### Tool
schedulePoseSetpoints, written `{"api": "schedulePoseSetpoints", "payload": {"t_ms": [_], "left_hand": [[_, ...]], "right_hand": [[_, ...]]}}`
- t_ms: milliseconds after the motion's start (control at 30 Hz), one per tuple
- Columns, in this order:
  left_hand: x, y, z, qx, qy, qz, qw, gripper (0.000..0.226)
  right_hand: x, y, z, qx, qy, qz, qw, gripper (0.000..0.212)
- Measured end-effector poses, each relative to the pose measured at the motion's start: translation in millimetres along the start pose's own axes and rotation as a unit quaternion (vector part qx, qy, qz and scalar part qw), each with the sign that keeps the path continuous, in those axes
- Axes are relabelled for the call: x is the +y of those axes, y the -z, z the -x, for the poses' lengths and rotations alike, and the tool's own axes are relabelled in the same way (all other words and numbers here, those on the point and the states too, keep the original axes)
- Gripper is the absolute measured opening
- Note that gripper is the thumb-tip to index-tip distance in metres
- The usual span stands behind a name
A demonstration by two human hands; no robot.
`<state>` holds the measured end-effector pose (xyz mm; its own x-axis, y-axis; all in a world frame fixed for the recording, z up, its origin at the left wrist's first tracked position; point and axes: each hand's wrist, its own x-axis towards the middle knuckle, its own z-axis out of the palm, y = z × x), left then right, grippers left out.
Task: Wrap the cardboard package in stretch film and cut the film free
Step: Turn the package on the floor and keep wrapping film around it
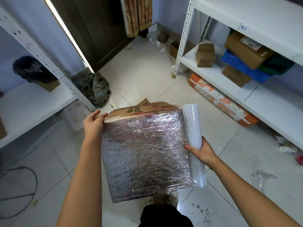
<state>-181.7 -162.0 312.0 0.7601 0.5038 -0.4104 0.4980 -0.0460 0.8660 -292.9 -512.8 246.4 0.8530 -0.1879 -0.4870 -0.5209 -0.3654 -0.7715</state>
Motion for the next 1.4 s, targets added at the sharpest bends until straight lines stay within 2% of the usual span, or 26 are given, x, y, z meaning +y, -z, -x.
{"api": "schedulePoseSetpoints", "payload": {"t_ms": [67,100,133,200,233,300,367,400,567,600,667,700,767,833,900,1100,1200,1267,1333,1400], "left_hand": [[6.8,-3.1,-0.4,0.007,0.031,-0.008,0.999,0.038],[9.4,-7.8,1.4,0.026,0.03,-0.07,0.997,0.038],[10.8,-14.7,6.6,0.056,0.006,-0.185,0.981,0.038],[7.9,-32.1,23.7,0.119,-0.13,-0.383,0.907,0.041],[2.8,-42.9,34.4,0.112,-0.225,-0.428,0.868,0.042],[-9.3,-66.0,58.0,0.025,-0.352,-0.454,0.818,0.046],[-25.4,-81.2,74.5,-0.057,-0.411,-0.482,0.772,0.052],[-29.2,-84.5,76.9,-0.069,-0.428,-0.487,0.758,0.053],[-17.0,-88.0,66.6,-0.052,-0.405,-0.507,0.759,0.048],[-13.8,-91.1,68.0,-0.055,-0.389,-0.537,0.747,0.048],[-9.2,-101.2,78.6,-0.084,-0.426,-0.566,0.701,0.054],[-11.8,-107.4,84.2,-0.122,-0.454,-0.562,0.68,0.057],[-14.7,-117.6,94.5,-0.185,-0.493,-0.536,0.66,0.055],[-17.0,-129.7,98.3,-0.173,-0.494,-0.53,0.667,0.055],[-11.4,-140.8,103.0,-0.161,-0.458,-0.552,0.678,0.059],[9.8,-173.3,117.3,-0.158,-0.42,-0.601,0.662,0.06],[10.5,-175.8,119.2,-0.172,-0.399,-0.599,0.673,0.06],[1.8,-170.3,119.8,-0.13,-0.439,-0.574,0.679,0.06],[-21.6,-158.8,125.2,-0.09,-0.52,-0.548,0.649,0.066],[-63.6,-142.2,140.7,-0.116,-0.604,-0.505,0.606,0.072]], "right_hand": [[-1.4,0.8,0.1,0.001,0.003,0.005,1.0,0.065],[-2.1,1.6,0.7,0.002,0.002,0.007,1.0,0.066],[-2.0,2.5,1.1,0.003,-0.001,0.009,1.0,0.066],[-0.5,4.2,2.1,0.007,-0.007,0.006,1.0,0.066],[0.2,4.6,3.3,0.008,-0.008,0.003,1.0,0.065],[-0.5,5.4,5.2,0.003,-0.008,0.004,1.0,0.064],[-0.4,5.6,6.5,-0.004,-0.009,0.006,1.0,0.063],[0.2,5.6,6.9,-0.005,-0.009,0.007,1.0,0.063],[-7.1,3.7,2.7,-0.001,-0.003,0.015,1.0,0.061],[-9.8,3.2,0.8,0.0,-0.002,0.013,1.0,0.061],[-13.9,3.9,-2.2,0.002,-0.001,0.008,1.0,0.061],[-15.2,4.7,-3.4,0.002,0.0,0.009,1.0,0.061],[-15.0,6.5,-5.1,0.001,-0.005,0.013,1.0,0.061],[-13.7,6.9,-5.8,0.004,-0.008,0.014,1.0,0.061],[-11.7,6.1,-7.2,0.0,-0.01,0.021,1.0,0.062],[-6.9,13.0,-13.3,-0.008,-0.014,0.022,1.0,0.065],[-2.3,14.7,-16.3,-0.033,-0.021,0.021,0.999,0.067],[-2.4,13.3,-15.6,-0.043,-0.015,0.006,0.999,0.065],[-3.5,11.9,-15.0,-0.05,-0.011,-0.003,0.999,0.061],[-2.7,12.3,-15.6,-0.049,-0.008,-0.016,0.999,0.06]]}}
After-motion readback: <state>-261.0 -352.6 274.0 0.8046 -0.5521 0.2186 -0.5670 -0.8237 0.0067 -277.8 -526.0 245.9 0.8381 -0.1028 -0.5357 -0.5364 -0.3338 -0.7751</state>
